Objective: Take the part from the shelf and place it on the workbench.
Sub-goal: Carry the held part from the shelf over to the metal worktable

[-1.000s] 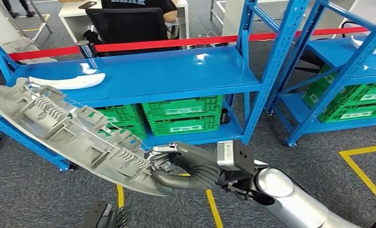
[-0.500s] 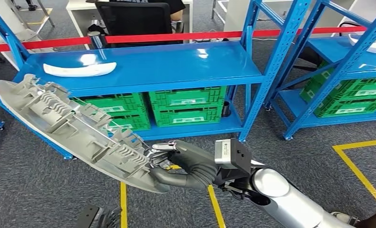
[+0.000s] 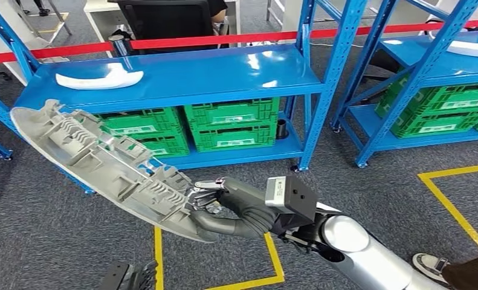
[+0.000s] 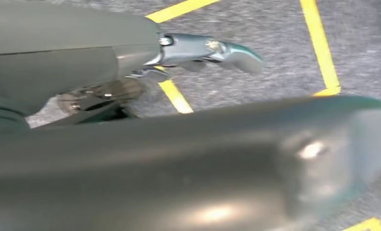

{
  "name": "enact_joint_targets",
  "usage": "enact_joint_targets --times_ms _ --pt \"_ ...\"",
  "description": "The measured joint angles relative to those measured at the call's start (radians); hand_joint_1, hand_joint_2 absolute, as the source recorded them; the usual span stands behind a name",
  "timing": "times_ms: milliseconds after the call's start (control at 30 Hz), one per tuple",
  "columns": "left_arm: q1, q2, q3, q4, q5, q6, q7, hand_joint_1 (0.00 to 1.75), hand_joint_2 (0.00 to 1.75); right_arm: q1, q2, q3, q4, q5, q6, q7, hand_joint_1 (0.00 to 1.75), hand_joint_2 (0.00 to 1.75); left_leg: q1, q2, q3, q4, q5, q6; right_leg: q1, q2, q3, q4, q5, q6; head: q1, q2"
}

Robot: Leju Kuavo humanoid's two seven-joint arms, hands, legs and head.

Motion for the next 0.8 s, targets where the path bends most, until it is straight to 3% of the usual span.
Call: enact_joint_targets --times_ms 100,133,167,200,233,300,367,500,633,800 --pt "0.006 0.001 0.000 0.001 0.004 0.005 0.000 0.00 0.00 0.015 0.001 -0.006 -0.002 0.009 -0.004 -0.001 1.75 1.75 0.006 -0.001 -0.058 0.170 -0.117 -0.018 -0.003 0.000 -0.022 0.000 0.019 -0.006 -0.001 0.000" --pt "0.007 0.001 0.000 0.002 0.006 0.006 0.000 0.00 0.00 0.021 0.001 -0.009 -0.002 0.012 -0.004 -0.001 1.75 1.75 0.007 -0.001 -0.072 0.224 -0.140 -0.022 -0.003 0.000 -0.028 0.000 0.024 -0.006 -0.001 0.000" --pt "0.008 0.001 0.000 0.002 0.008 0.007 0.000 0.00 0.00 0.026 0.001 -0.012 -0.002 0.015 -0.004 -0.002 1.75 1.75 0.008 -0.001 -0.073 0.248 -0.145 -0.023 -0.003 0.000 -0.034 0.001 0.028 -0.005 -0.001 0.000" --pt "0.008 0.001 0.000 0.002 0.009 0.008 0.000 0.00 0.00 0.029 0.001 -0.015 -0.002 0.021 -0.004 -0.003 1.75 1.75 0.008 -0.001 -0.053 0.234 -0.132 -0.022 -0.003 0.000 -0.038 0.001 0.031 -0.003 -0.001 0.000" --pt "0.008 0.001 0.000 0.003 0.010 0.009 0.000 0.00 0.00 0.031 0.001 -0.019 -0.002 0.028 -0.004 -0.006 1.75 1.75 0.008 -0.001 -0.015 0.181 -0.106 -0.020 -0.003 0.000 -0.040 0.002 0.033 -0.001 -0.001 0.000" --pt "0.005 0.002 0.000 0.003 0.007 0.010 0.000 0.00 0.00 0.031 0.001 -0.026 -0.002 0.040 -0.005 -0.016 1.75 1.75 0.006 -0.002 0.077 0.038 -0.066 -0.010 -0.002 0.000 -0.043 0.002 0.037 0.005 -0.001 0.000" --pt "0.003 0.004 0.000 0.002 0.000 0.006 0.000 0.00 0.00 0.030 0.002 -0.029 -0.002 0.046 -0.006 -0.024 1.75 1.75 0.002 -0.003 0.120 -0.039 -0.059 0.002 -0.001 0.000 -0.046 0.002 0.041 0.014 0.000 0.000" --pt "0.002 0.012 0.000 0.002 -0.005 0.000 0.000 0.00 0.00 0.030 0.002 -0.032 0.002 0.067 -0.012 -0.039 1.75 1.75 -0.001 -0.004 0.117 -0.048 -0.058 0.013 0.002 0.001 -0.049 0.001 0.046 0.013 0.000 0.000" --pt "0.000 0.021 0.000 0.003 -0.005 0.001 0.000 0.00 0.00 0.033 0.002 -0.034 0.006 0.079 -0.014 -0.056 1.75 1.75 -0.007 -0.004 0.108 -0.042 -0.056 0.025 -0.004 0.001 -0.053 -0.004 0.054 0.032 0.000 0.000" --pt "0.001 0.029 0.000 0.003 -0.005 0.001 0.000 0.00 0.00 0.038 0.002 -0.034 0.008 0.080 -0.013 -0.063 1.75 1.75 -0.013 -0.004 0.096 -0.035 -0.052 0.039 -0.011 0.001 -0.061 -0.006 0.062 0.047 0.000 0.000"
